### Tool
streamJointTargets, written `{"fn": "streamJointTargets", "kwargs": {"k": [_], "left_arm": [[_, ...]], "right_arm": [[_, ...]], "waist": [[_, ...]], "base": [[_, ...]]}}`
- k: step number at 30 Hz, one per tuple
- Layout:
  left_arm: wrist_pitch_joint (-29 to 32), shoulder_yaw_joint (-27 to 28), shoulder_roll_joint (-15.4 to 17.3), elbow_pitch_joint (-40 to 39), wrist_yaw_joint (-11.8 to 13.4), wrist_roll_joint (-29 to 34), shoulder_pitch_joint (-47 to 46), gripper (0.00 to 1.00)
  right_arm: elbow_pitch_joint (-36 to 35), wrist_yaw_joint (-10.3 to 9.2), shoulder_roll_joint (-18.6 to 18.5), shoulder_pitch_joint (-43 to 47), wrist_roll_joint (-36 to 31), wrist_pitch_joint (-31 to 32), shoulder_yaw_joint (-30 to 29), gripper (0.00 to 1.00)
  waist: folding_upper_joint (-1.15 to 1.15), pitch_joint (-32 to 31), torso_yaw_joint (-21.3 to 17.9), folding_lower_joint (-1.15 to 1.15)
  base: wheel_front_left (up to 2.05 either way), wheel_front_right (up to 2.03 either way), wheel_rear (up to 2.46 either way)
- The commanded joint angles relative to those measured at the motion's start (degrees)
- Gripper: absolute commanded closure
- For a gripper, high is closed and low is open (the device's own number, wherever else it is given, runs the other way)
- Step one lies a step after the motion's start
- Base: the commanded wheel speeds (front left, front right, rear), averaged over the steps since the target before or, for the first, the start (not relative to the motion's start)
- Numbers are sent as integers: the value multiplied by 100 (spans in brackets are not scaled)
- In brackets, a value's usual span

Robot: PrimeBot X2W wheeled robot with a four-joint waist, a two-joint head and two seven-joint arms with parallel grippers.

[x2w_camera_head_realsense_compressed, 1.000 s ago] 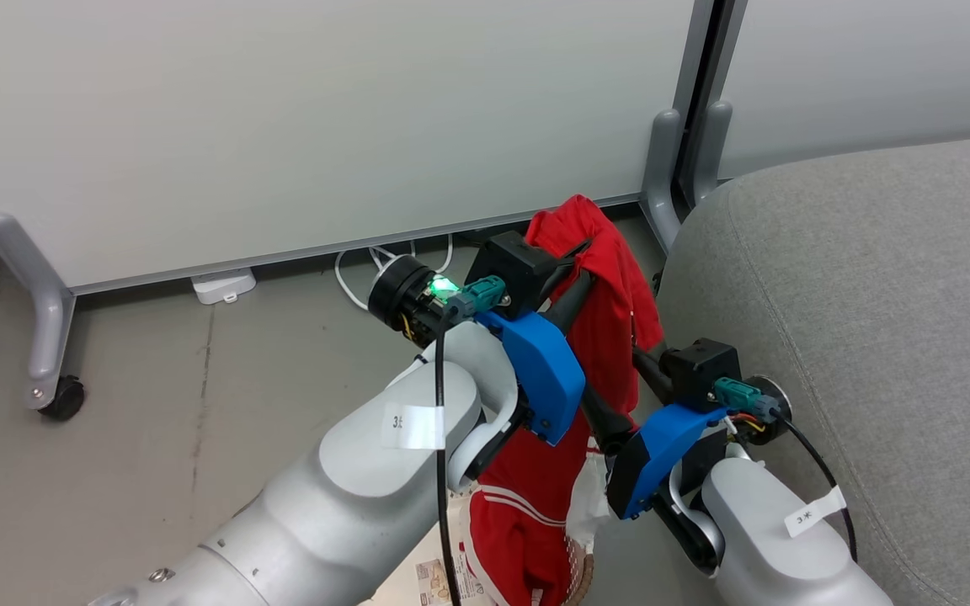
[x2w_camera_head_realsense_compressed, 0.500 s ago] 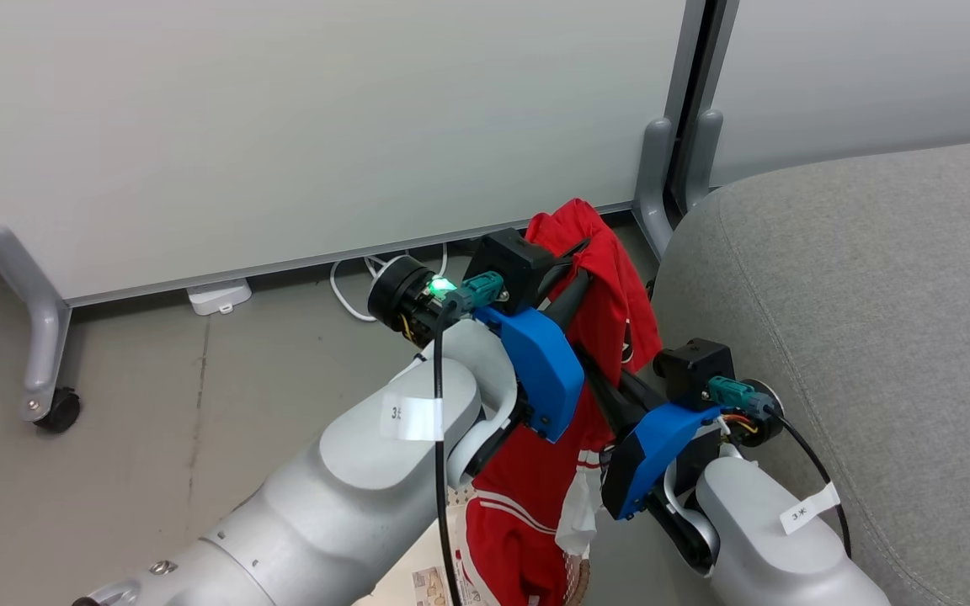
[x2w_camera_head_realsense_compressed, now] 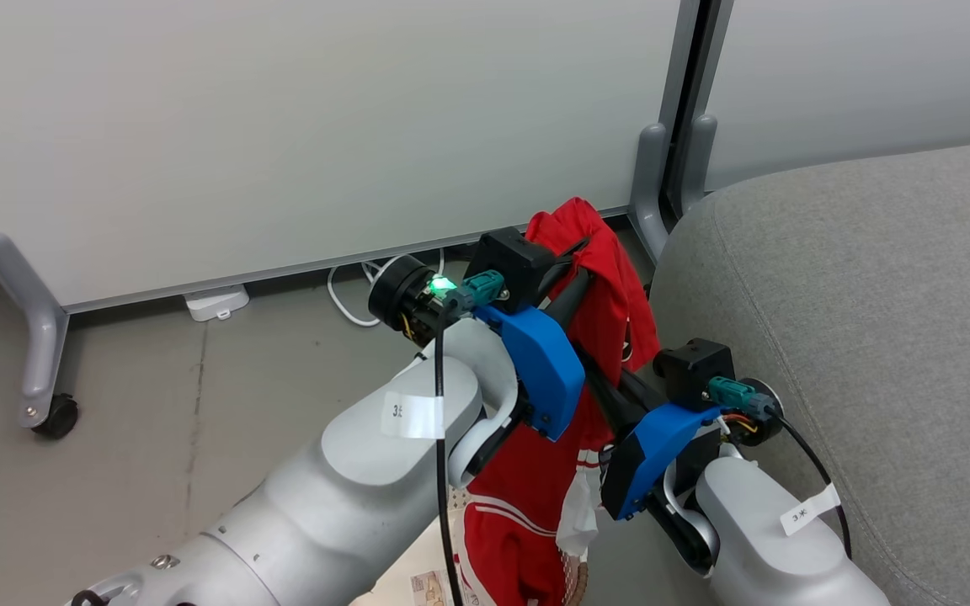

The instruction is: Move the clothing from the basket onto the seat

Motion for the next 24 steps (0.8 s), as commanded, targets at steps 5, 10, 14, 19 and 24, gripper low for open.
{"fn": "streamJointTargets", "kwargs": {"k": [5, 10, 14, 19, 24], "left_arm": [[-62, -51, 3, 43, 24, -86, -101, 100], [-124, -95, 2, 67, 72, -141, -128, 0], [-151, -142, 2, 103, 103, -181, -130, 0], [-196, -192, 3, 152, 123, -219, -148, 0], [-461, -78, 7, 116, 68, -316, 55, 0]], "right_arm": [[0, 3, -16, 29, -69, -30, -29, 100], [21, 2, -16, 26, -89, -30, -52, 100], [29, 2, -16, 19, -59, -30, -41, 100], [38, 2, -16, -15, -94, -31, -59, 100], [28, 2, -16, 15, -130, -31, -158, 100]], "waist": [[-1, 9, 6, 0], [-1, 15, 9, 0], [-1, 16, 2, 0], [-1, 15, 5, 0], [-1, 11, 42, 0]], "base": [[0, 0, 0], [0, 0, 0], [0, 0, 0], [0, 0, 0], [0, 0, 0]]}}
